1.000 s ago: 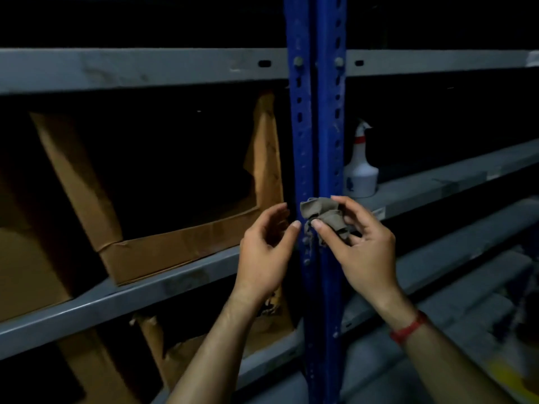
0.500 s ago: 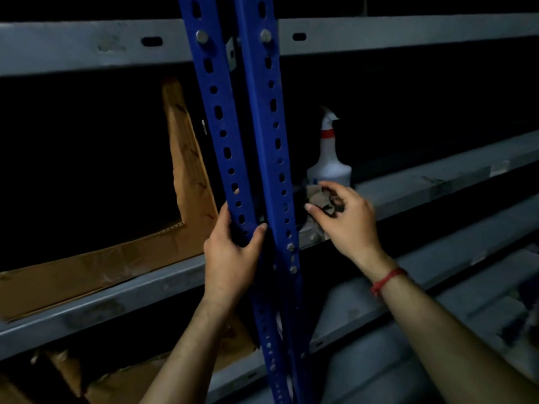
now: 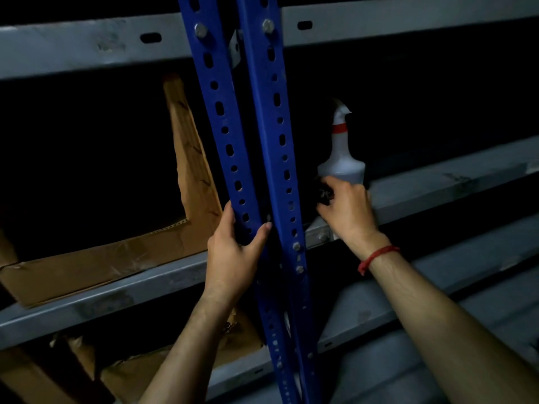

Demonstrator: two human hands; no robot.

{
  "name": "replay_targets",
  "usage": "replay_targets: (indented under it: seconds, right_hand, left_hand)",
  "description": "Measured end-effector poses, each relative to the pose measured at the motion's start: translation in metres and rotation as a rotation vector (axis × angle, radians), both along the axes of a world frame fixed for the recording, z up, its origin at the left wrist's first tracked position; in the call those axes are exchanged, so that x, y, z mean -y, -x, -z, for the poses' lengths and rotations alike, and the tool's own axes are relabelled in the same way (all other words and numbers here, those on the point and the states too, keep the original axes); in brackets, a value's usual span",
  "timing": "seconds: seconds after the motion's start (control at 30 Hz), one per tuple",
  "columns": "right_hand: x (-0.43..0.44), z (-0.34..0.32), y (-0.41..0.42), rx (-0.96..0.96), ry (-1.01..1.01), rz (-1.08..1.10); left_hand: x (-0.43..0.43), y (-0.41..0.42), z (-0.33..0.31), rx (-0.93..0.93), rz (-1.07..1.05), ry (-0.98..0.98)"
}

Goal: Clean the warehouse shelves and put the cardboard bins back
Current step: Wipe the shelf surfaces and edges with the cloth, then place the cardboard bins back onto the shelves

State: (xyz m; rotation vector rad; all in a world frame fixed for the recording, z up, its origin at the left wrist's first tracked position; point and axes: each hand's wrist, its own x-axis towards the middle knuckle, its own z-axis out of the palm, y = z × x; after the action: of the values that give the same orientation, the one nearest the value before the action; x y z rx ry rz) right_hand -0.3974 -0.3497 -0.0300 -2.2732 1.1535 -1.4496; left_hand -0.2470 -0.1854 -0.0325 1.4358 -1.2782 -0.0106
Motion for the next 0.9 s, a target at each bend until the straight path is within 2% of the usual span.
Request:
replay_targets:
  seconds: [0.2, 0.3, 0.4, 0.6, 0.9]
  right_hand:
    - [-0.035, 0.014, 0.004, 0.331, 0.124, -0.094]
    - [-0.075, 0.019, -0.003, 0.529, 0.189, -0.223]
    - [-0.111, 0.030, -0.022, 0.599, 0.157, -0.387]
    - [-0.177, 0.063, -0.072, 0.584, 0.006, -0.664]
    - [-0.303, 0.129, -0.165, 0.375, -0.310, -1.030]
  left_hand:
    - [-0.009, 0.000, 0.002, 0.001, 0.079, 0.024]
    - [-0.030, 0.002, 0.010, -0.045, 0.117, 0.095]
    - [-0.059, -0.003, 0.022, -0.080, 0.070, 0.143]
    - [-0.144, -0.032, 0.049, -0.135, -0.155, 0.119]
    - [-0.329, -0.084, 0.133, -0.302, -0.674, 0.047]
